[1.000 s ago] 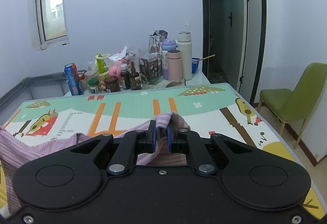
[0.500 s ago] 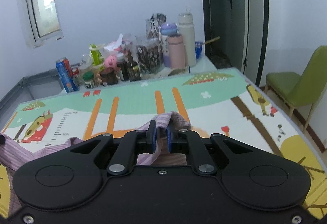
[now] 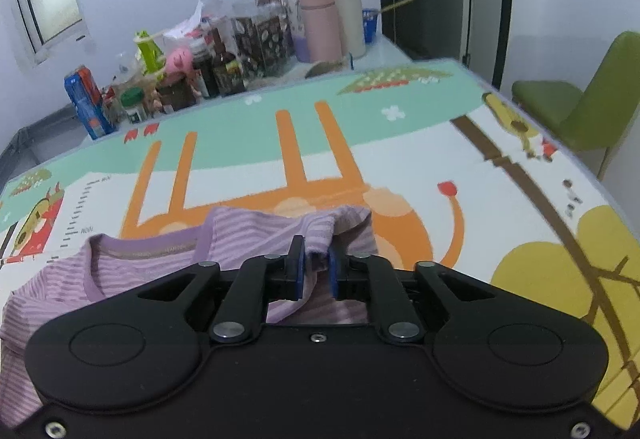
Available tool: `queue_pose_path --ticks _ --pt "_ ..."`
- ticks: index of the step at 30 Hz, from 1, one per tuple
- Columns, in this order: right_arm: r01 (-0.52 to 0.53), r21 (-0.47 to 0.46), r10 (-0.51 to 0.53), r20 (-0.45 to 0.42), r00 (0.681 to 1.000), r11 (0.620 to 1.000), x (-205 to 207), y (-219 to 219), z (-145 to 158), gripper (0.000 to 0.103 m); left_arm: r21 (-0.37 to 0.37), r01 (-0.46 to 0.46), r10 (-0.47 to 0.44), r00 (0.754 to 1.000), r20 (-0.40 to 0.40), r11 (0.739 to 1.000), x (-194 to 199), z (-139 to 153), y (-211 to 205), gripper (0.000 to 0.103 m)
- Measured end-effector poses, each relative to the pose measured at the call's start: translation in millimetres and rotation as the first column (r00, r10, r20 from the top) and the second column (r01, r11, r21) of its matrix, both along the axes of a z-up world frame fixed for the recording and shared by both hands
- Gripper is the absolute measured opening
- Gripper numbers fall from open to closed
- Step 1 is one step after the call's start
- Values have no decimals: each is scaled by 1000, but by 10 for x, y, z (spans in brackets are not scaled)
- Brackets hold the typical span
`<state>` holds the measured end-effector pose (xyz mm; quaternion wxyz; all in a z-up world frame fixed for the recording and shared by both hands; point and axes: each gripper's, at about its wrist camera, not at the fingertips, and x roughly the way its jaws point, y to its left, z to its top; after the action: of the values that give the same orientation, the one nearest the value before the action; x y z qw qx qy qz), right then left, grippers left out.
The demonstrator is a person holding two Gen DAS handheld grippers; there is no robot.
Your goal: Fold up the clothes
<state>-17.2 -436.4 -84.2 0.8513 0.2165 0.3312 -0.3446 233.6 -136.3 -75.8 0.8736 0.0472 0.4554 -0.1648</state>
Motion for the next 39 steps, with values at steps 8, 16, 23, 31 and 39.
queue_pose_path --ticks 8,16,23,31,39 --pt "66 13 -66 20 998 998 -115 -97 -10 42 8 -21 21 999 24 1000 -56 41 33 49" --pt "27 -41 -24 74 997 999 -337 5 236 42 -45 10 -9 1000 27 999 -222 175 139 50" --pt "-173 -68 175 35 984 983 -284 458 272 14 -34 182 -181 982 46 983 -642 159 25 28" --pt "-268 -24 268 31 963 963 -193 815 187 13 -63 262 -262 965 7 963 -933 8 -77 18" --pt "-307 40 307 9 952 951 -74 992 -19 6 -84 336 -340 940 -40 938 -1137 -159 -221 9"
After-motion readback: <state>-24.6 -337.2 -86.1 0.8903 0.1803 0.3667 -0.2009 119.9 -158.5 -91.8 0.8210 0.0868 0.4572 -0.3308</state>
